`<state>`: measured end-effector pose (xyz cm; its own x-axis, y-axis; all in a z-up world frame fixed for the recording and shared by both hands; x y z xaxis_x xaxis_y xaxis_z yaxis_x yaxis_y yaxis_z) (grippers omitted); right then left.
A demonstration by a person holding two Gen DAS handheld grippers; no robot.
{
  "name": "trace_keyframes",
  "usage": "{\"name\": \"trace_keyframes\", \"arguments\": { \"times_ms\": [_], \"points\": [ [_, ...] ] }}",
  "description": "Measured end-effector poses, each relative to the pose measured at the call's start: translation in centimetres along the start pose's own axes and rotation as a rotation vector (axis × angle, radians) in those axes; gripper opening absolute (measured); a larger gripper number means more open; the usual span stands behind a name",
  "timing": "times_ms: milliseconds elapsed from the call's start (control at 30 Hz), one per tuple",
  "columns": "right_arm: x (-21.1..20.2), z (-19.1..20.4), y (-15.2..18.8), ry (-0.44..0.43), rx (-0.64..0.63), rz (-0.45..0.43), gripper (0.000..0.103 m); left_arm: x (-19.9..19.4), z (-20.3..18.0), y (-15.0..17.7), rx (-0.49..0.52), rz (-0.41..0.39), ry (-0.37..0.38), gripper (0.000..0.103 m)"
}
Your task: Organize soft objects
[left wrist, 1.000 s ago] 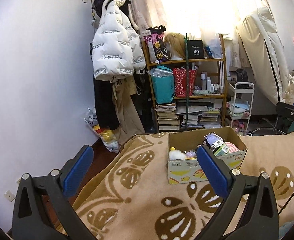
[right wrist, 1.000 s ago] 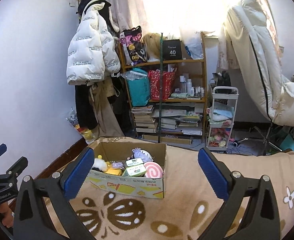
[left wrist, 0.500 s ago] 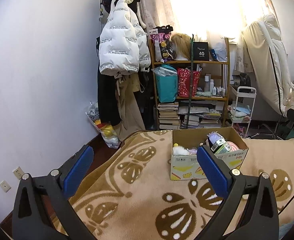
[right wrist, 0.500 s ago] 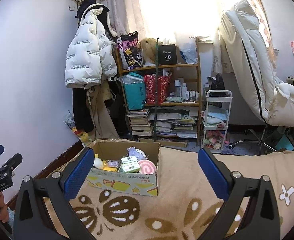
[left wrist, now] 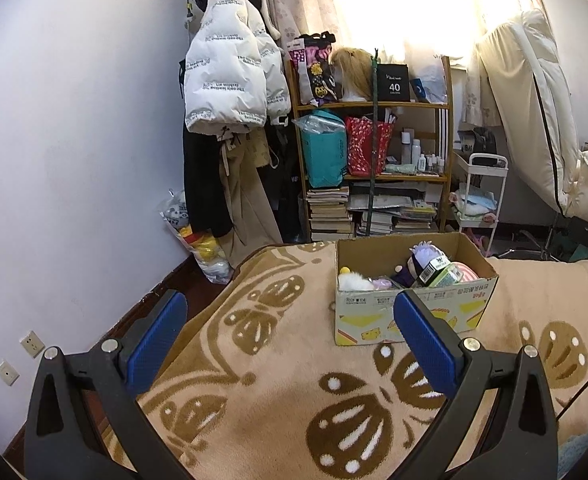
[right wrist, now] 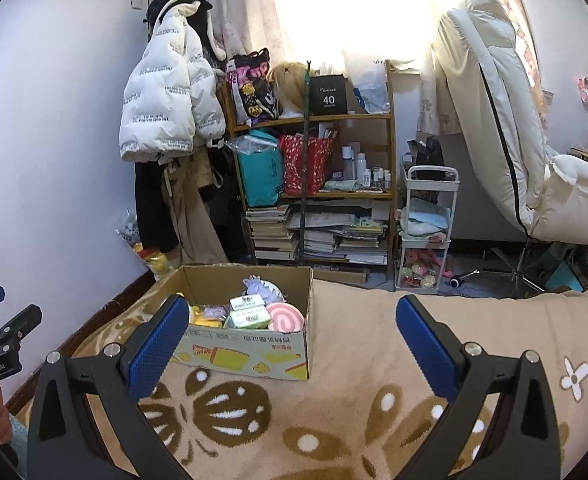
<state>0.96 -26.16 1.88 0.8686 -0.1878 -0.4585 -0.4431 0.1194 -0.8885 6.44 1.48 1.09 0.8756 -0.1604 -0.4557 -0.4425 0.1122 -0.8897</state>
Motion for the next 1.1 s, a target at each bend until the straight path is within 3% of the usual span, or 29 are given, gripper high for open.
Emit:
{"name": "trace_keyframes", "arguments": {
  "times_ms": [1100],
  "points": [
    [0.85, 0.91, 0.73, -0.007, -0.016, 0.022, 0.103, 0.48, -0.32, 0.77, 0.023, 0.015, -0.024, 0.102]
  ]
}}
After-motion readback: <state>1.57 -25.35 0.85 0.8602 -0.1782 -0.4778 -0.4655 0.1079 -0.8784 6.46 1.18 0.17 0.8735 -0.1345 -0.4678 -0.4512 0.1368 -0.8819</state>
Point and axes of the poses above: each gripper's, at about its wrist camera, not at the fingertips, and x roughly the way its jaws point, z to its left, y to its underside, the point moved 5 cm from there along x, roughly the way its jaws point, and after that the axes turned 6 degrees about -x, right-handed, at the moved point
